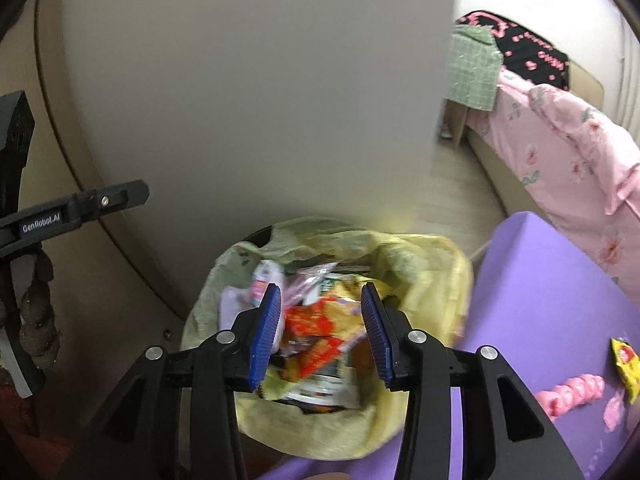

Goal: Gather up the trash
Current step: 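Move both open tools back over the purple mat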

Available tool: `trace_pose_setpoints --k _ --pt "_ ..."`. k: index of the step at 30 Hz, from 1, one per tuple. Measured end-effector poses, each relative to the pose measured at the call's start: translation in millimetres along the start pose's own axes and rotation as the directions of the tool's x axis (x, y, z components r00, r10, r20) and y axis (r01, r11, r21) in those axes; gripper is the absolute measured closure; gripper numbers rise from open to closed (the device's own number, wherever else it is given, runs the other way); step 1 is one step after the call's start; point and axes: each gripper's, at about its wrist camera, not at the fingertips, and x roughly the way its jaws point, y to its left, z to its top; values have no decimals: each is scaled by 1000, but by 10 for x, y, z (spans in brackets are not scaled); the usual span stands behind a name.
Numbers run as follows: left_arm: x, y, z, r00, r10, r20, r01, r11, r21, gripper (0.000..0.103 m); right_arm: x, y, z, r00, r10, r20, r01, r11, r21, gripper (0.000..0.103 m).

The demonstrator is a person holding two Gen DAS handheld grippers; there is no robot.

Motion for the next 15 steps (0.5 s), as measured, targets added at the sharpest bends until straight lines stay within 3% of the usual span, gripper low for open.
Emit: trace_pose_setpoints --k 5,9,15 --pt "59 -253 -51 999 -42 -26 43 997 59 60 -350 -363 -113 994 -94 57 90 994 59 63" --pt "121 -575 -130 994 -99 -51 105 986 129 56 -614 -852 -274 976 -206 77 195 973 122 63" --pt "345 -1292 -299 962 -238 -133 266 927 263 55 -940 -1655 -714 938 -347 23 332 913 238 63"
